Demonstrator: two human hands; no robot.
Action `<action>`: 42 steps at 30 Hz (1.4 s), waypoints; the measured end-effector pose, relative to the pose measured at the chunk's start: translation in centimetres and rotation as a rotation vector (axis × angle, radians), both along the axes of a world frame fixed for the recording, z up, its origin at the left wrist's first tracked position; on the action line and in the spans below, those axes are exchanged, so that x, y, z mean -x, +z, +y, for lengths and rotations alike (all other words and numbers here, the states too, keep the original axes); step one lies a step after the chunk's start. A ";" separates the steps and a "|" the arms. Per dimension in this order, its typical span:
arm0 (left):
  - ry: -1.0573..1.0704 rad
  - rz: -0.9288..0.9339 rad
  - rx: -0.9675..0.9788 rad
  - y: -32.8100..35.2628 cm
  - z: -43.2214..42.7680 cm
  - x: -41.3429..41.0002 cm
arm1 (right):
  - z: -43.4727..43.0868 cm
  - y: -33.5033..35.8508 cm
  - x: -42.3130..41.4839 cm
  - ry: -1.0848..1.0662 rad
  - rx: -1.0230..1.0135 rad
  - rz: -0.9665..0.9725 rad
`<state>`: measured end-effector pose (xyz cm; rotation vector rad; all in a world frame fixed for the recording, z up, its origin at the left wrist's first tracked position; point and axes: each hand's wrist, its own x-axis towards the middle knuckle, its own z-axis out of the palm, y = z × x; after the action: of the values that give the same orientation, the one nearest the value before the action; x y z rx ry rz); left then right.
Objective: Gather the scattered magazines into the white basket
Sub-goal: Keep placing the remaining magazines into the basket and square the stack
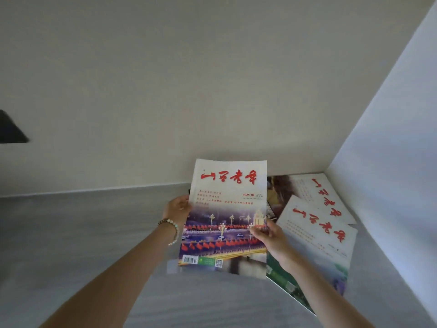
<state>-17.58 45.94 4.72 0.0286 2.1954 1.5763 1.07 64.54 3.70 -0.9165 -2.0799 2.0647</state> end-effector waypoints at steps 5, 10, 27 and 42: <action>0.195 0.069 -0.035 4.6 -14.9 3.2 | -9.6 3.6 8.3 0.251 -0.076 0.037; 0.390 0.170 -0.045 9.6 -32.0 3.8 | -24.2 7.6 16.5 0.463 -0.084 0.185; 0.931 0.451 -0.197 13.8 -67.5 -0.2 | -62.0 11.7 26.3 0.771 -0.318 0.547; 0.918 0.201 -0.226 4.9 -69.7 1.2 | -63.1 3.0 27.7 0.745 -0.593 0.410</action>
<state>-18.74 -23.77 9.65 -0.9025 2.2947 2.3628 -26.63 1.48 6.74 0.3866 -2.7418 1.4459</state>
